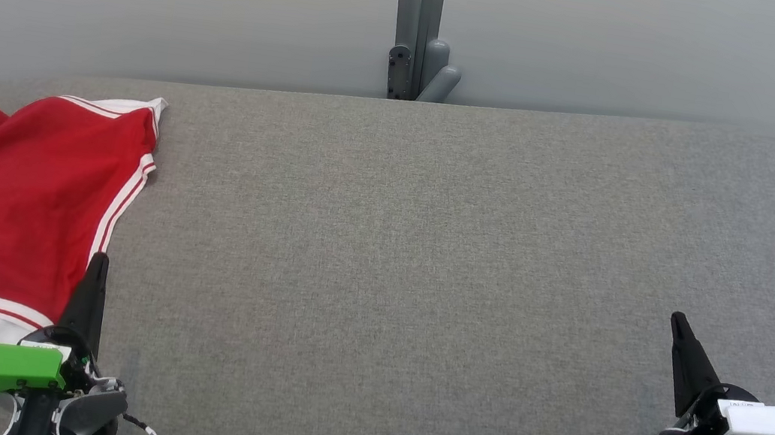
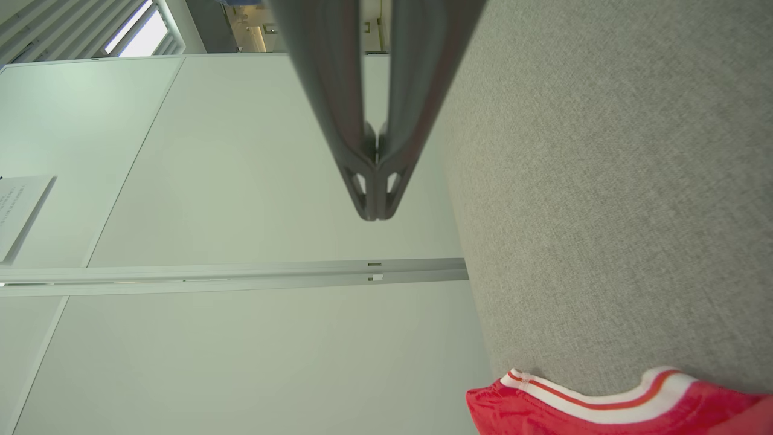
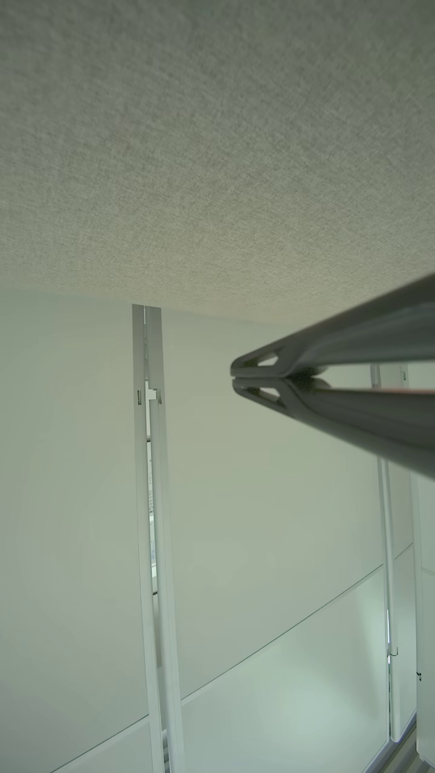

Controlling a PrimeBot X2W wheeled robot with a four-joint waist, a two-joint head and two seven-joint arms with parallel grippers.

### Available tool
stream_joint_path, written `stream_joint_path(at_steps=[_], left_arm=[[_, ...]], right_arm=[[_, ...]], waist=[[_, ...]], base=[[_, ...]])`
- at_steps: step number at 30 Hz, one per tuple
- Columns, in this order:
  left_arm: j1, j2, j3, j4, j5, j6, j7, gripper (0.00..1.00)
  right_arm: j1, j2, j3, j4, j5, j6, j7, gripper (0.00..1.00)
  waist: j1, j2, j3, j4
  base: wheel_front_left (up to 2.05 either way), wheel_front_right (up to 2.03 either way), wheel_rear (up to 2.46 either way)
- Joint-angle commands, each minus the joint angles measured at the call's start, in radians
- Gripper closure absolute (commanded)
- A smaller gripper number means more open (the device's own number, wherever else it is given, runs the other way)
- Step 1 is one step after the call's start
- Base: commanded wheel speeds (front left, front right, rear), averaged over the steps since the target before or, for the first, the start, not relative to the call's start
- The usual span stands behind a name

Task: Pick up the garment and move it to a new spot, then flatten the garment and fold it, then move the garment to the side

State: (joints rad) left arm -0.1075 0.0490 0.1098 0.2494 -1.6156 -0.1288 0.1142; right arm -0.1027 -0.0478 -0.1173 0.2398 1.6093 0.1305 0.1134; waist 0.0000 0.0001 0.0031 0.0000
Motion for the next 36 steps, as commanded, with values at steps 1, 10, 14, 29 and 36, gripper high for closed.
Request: stream_joint_path(at_steps=[1, 10, 14, 29, 36], left_arm=[[-0.011, 0.003, 0.002, -0.003, 0.005, -0.004, 0.004, 1.0], [0.005, -0.002, -0.002, 0.011, 0.0, 0.0, -0.001, 0.0], [0.027, -0.005, -0.009, 0.02, 0.0, 0.001, -0.006, 0.0], [0.059, 0.014, -0.054, -0.027, 0.065, 0.001, -0.071, 0.0], [0.062, 0.032, -0.08, -0.021, 0.171, 0.001, -0.114, 0.0]], right_arm=[[-0.004, -0.005, 0.0, 0.002, 0.008, 0.0, 0.003, 1.0], [0.005, 0.003, 0.0, 0.009, 0.0, 0.0, -0.001, 0.0], [0.026, 0.007, 0.007, 0.017, -0.001, 0.0, -0.012, 0.0], [0.051, 0.001, 0.035, -0.043, -0.147, 0.0, -0.085, 0.0], [0.056, -0.011, 0.048, -0.076, -0.326, 0.0, -0.115, 0.0]], waist=[[0.0, -0.0001, 0.0, 0.0], [0.0, -0.0001, 0.0, 0.0], [0.0, -0.0001, 0.0, 0.0], [0.0, -0.0001, 0.0, 0.001], [0.0, -0.0001, -0.003, 0.003]], base=[[0.0, 0.0, 0.0], [0.0, 0.0, 0.0], [0.0, 0.0, 0.0], [0.0, 0.0, 0.0], [0.0, 0.0, 0.0]])
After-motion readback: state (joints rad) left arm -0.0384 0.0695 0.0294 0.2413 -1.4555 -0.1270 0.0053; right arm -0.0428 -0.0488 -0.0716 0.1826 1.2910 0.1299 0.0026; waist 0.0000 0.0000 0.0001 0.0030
